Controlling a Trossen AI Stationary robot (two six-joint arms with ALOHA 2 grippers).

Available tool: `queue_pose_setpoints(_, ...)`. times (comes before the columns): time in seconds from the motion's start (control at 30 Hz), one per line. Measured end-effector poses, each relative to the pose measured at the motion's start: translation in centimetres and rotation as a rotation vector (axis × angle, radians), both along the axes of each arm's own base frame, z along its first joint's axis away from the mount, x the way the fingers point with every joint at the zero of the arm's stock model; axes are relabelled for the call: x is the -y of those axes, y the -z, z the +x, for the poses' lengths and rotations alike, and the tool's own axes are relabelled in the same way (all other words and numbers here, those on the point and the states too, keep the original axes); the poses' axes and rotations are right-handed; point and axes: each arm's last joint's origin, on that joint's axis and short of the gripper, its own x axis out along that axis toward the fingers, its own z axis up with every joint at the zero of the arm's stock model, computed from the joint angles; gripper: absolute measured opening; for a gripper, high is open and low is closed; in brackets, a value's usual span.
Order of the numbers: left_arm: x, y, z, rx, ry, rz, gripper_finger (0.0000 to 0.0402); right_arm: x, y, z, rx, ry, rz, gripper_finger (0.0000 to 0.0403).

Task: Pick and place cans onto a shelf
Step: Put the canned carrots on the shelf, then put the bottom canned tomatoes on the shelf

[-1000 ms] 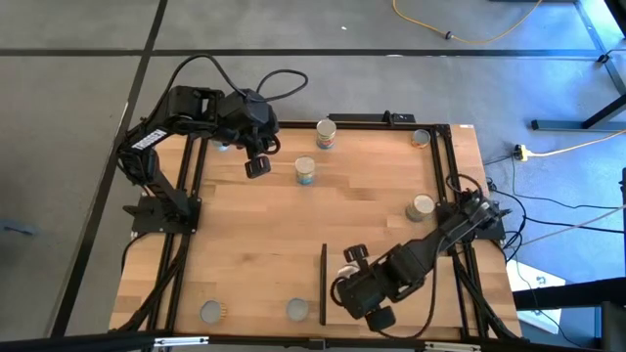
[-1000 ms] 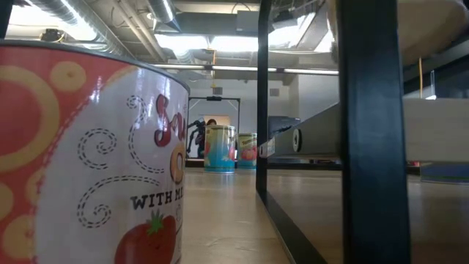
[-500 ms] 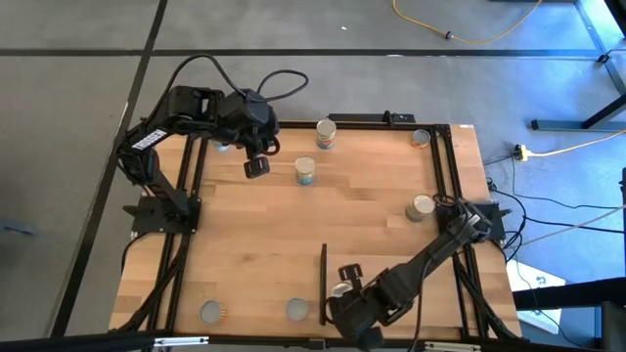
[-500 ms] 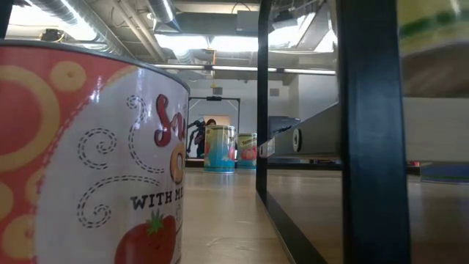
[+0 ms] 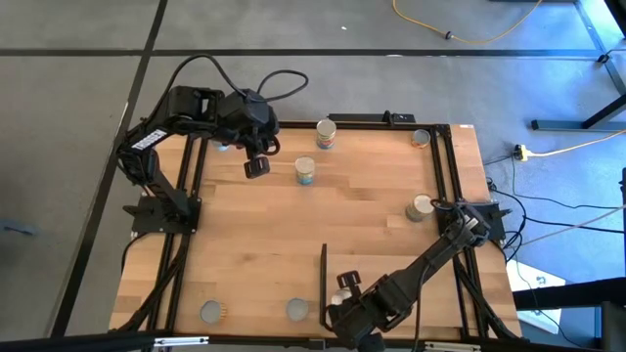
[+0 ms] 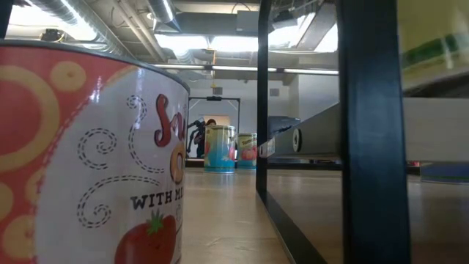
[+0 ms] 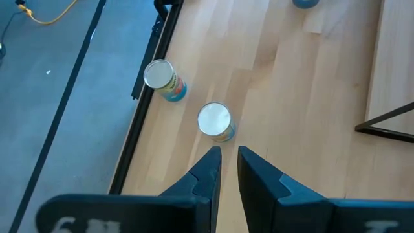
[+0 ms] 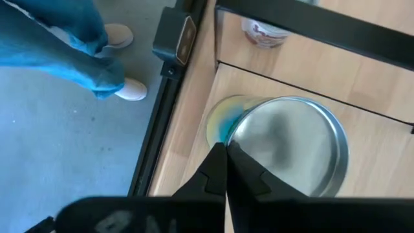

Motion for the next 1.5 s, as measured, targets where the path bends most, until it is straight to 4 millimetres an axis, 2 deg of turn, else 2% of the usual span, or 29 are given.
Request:
queue_pose_setpoints(0.3, 0.5, 0.0, 0.1, 0.0, 0.019, 0.0, 0.0046, 0.0, 0.0, 0.0, 0.0, 0.001, 0.0, 0.0031)
queue_pose_setpoints(0.7, 0.5, 0.0, 0.1, 0.001, 0.02, -0.001, 0.0046, 0.0, -0.5, -0.2, -0.026, -0.016, 0.061, 0.0034)
queue_pose_setpoints(0.83, 0.5, 0.0, 0.1, 0.0, 0.02, -0.001, 0.0046, 0.4, -2.6, -0.7, -0.018, 0.004, 0.076, 0.0034)
queue_pose_setpoints(1.07, 0.4, 0.0, 0.1, -0.006, 0.031, 0.01, 0.0046, 2.5, -8.3, -2.2, 0.108, 0.065, -0.042, 0.0035)
queue_pose_setpoints(1.3, 0.3, 0.0, 0.0, -0.011, 0.031, 0.026, 0.0046, 7.0, -12.2, -4.6, 0.209, 0.238, -0.106, 0.0035)
queue_pose_setpoints(1.5, -0.2, 0.0, 0.0, -0.019, 0.03, 0.038, 0.0046, 11.2, -15.4, -6.3, 0.322, 0.284, -0.206, 0.0035)
